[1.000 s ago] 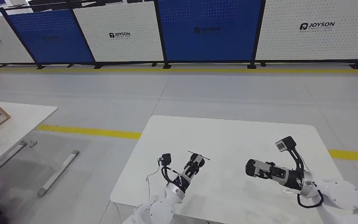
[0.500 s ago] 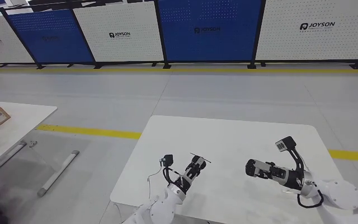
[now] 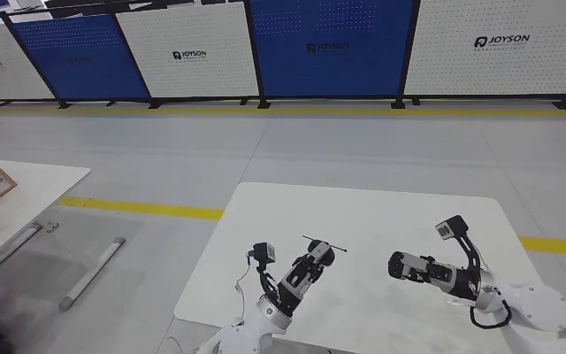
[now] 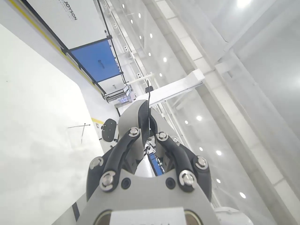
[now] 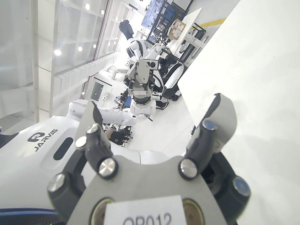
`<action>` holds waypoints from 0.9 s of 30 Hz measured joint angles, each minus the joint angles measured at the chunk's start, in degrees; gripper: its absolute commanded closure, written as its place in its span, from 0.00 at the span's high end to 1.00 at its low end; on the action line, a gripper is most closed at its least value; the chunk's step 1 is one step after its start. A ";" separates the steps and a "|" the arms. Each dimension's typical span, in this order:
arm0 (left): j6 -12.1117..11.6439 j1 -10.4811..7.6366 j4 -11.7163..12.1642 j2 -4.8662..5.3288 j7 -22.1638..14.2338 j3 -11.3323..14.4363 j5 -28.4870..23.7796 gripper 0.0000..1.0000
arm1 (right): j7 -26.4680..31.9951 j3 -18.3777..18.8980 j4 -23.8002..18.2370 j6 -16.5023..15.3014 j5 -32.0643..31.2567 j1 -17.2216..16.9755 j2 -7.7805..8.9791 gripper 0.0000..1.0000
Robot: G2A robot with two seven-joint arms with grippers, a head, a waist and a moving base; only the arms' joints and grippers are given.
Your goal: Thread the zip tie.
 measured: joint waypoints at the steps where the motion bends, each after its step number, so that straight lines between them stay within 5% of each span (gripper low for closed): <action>1: 0.00 -0.04 0.06 -0.01 0.17 0.03 0.22 0.00 | 0.00 0.00 0.00 0.00 0.00 0.00 0.00 1.00; 6: 1.21 -0.57 0.96 -0.09 0.75 0.04 1.17 0.00 | 0.00 0.00 0.00 0.00 0.00 0.00 0.00 1.00; 10: 5.64 -3.33 5.23 -0.77 3.71 1.72 5.47 0.00 | 0.00 0.00 0.00 0.00 0.00 0.00 0.00 1.00; 19: 9.62 -7.64 16.25 -1.97 5.66 5.47 12.06 0.00 | 0.00 0.00 0.00 0.00 0.00 0.00 0.00 1.00; 27: 9.77 -7.75 16.92 -2.16 6.63 5.62 12.20 0.00 | 0.00 0.00 0.00 0.00 0.00 0.00 0.00 1.00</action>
